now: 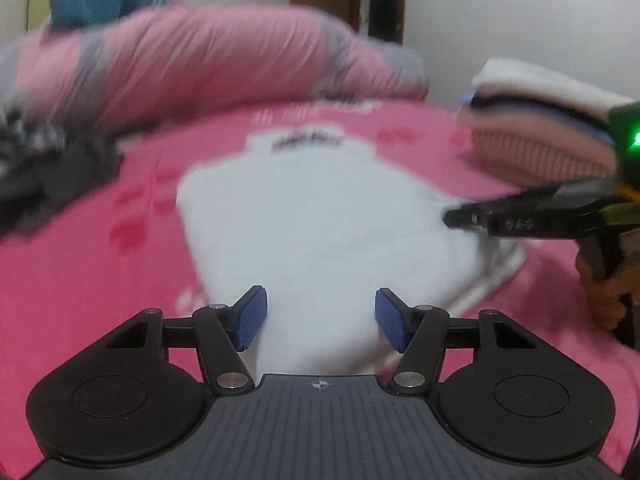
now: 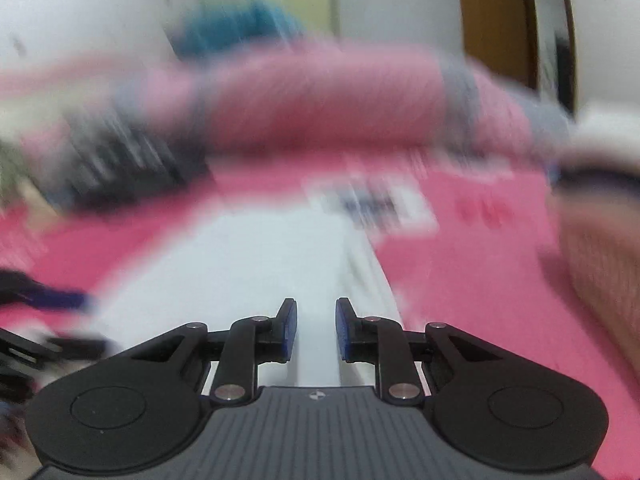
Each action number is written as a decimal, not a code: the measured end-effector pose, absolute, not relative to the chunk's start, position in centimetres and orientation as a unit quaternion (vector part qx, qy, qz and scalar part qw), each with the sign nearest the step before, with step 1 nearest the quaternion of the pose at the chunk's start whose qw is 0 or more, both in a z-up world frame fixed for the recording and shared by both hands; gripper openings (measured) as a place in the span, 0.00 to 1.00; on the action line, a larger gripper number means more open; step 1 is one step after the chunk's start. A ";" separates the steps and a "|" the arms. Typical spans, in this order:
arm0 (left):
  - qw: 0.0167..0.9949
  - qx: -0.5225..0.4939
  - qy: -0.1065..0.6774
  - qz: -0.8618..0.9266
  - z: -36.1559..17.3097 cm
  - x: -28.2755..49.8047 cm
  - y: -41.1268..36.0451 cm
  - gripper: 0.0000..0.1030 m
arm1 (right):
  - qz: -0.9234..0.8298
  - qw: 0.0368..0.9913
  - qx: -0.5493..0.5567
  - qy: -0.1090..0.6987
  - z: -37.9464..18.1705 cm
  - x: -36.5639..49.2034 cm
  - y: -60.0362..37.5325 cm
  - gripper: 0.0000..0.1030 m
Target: Fold clothes
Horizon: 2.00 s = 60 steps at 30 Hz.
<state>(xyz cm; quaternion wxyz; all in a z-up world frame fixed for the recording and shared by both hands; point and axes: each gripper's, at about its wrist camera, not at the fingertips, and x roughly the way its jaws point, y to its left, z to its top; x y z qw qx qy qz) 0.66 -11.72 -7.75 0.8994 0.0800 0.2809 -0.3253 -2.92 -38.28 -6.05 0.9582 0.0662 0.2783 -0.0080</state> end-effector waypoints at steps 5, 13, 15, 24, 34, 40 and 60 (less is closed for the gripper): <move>0.899 0.074 0.271 -0.337 -8.4 0.6 -11.1 0.58 | -0.037 0.939 0.149 0.307 -5.2 -2.7 -41.6 0.19; 0.896 0.080 0.255 -0.354 -9.1 0.5 -10.6 0.58 | 0.013 0.920 0.225 0.321 -4.2 3.7 -43.1 0.38; 0.895 0.084 0.251 -0.359 -9.2 0.4 -10.4 0.58 | 0.013 0.916 0.233 0.327 -5.0 4.5 -43.0 0.23; 0.891 0.096 0.240 -0.373 -9.6 0.1 -10.2 0.59 | -0.056 0.916 0.215 0.333 -8.1 6.0 -43.4 0.00; 0.891 0.078 0.236 -0.381 -9.1 -0.4 -9.2 0.59 | -0.043 0.946 0.194 0.255 -2.4 0.9 -42.3 0.06; 0.881 0.002 0.273 -0.386 -8.1 -0.9 -5.8 0.60 | -0.036 0.922 0.263 0.283 -2.8 -3.2 -43.4 0.54; 0.766 -0.301 0.431 -0.371 -12.6 7.2 -3.6 0.54 | 0.081 0.785 0.494 0.364 -9.6 -2.5 -47.3 0.66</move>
